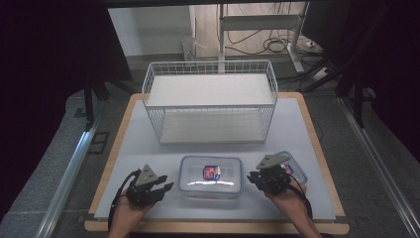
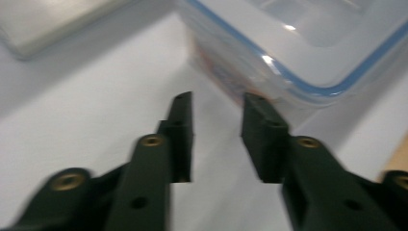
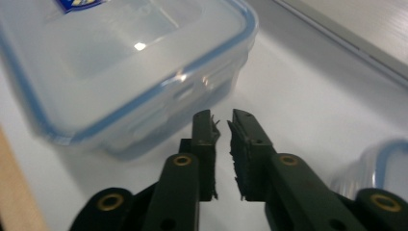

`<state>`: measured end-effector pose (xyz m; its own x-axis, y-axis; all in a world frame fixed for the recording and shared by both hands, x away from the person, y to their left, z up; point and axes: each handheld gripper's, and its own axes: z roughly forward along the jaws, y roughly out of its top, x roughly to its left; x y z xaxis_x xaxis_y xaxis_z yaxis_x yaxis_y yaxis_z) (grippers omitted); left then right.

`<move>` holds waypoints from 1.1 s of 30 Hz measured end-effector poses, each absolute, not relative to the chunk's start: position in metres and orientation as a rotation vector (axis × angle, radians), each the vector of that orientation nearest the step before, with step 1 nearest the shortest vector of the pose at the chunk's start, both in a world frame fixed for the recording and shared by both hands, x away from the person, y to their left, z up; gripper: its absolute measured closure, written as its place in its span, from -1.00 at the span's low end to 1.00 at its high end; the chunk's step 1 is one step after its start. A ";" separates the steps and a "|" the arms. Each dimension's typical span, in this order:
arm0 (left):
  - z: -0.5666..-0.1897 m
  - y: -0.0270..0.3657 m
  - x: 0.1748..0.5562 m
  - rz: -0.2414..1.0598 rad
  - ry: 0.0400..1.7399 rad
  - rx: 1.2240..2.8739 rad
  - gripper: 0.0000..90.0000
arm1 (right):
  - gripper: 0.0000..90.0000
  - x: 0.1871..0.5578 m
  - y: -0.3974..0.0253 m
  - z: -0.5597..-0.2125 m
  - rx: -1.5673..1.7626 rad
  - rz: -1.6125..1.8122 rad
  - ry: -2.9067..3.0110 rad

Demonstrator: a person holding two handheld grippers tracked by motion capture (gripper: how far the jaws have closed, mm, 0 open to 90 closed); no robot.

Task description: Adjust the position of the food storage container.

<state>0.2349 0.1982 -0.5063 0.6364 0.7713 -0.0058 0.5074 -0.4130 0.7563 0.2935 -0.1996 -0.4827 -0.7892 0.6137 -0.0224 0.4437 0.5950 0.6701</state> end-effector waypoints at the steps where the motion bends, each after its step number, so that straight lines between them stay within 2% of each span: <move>1: -0.507 0.200 0.234 0.459 0.992 2.094 0.22 | 0.64 0.292 -0.201 -0.483 0.871 0.986 2.574; 3: -0.507 0.203 0.233 0.484 0.986 2.087 0.03 | 0.53 0.287 -0.204 -0.482 0.870 1.005 2.573; 4: -0.507 0.204 0.232 0.496 0.977 2.085 -0.12 | 0.40 0.282 -0.207 -0.481 0.870 1.022 2.565; 5: -0.507 0.204 0.232 0.496 0.977 2.085 -0.20 | 0.40 0.282 -0.207 -0.481 0.870 1.022 2.565; 7: -0.507 0.205 0.230 0.502 0.960 2.082 -0.27 | 0.28 0.277 -0.210 -0.481 0.875 1.042 2.554; 9: -0.508 0.205 0.228 0.489 0.955 2.072 -0.42 | 0.06 0.271 -0.216 -0.480 0.883 1.072 2.528; 10: -0.508 0.205 0.228 0.489 0.955 2.072 -0.44 | 0.06 0.271 -0.216 -0.480 0.883 1.072 2.528; 13: -0.508 0.209 0.223 0.462 0.975 2.060 -0.51 | -0.22 0.264 -0.221 -0.480 0.858 1.106 2.493; 14: -0.508 0.212 0.221 0.460 0.983 2.057 -0.51 | -0.22 0.264 -0.221 -0.480 0.858 1.106 2.493; 19: -0.510 0.222 0.215 0.421 1.020 2.013 -0.75 | -0.51 0.256 -0.222 -0.480 0.843 1.138 2.450; 24: -0.514 0.227 0.213 0.438 1.031 2.023 -0.91 | -0.63 0.255 -0.222 -0.482 0.869 1.160 2.432; 28: -0.515 0.231 0.214 0.457 1.022 1.970 -0.95 | -0.66 0.255 -0.220 -0.484 0.873 1.153 2.439; 33: -0.520 0.227 0.219 0.446 1.031 1.994 -0.99 | -0.73 0.257 -0.219 -0.485 0.890 1.136 2.448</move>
<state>0.2186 0.2269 -0.5205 0.6008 0.7973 -0.0578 0.5035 -0.3213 0.8020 0.2570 -0.2195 -0.4849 -0.7637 0.6455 -0.0094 0.4095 0.4957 0.7659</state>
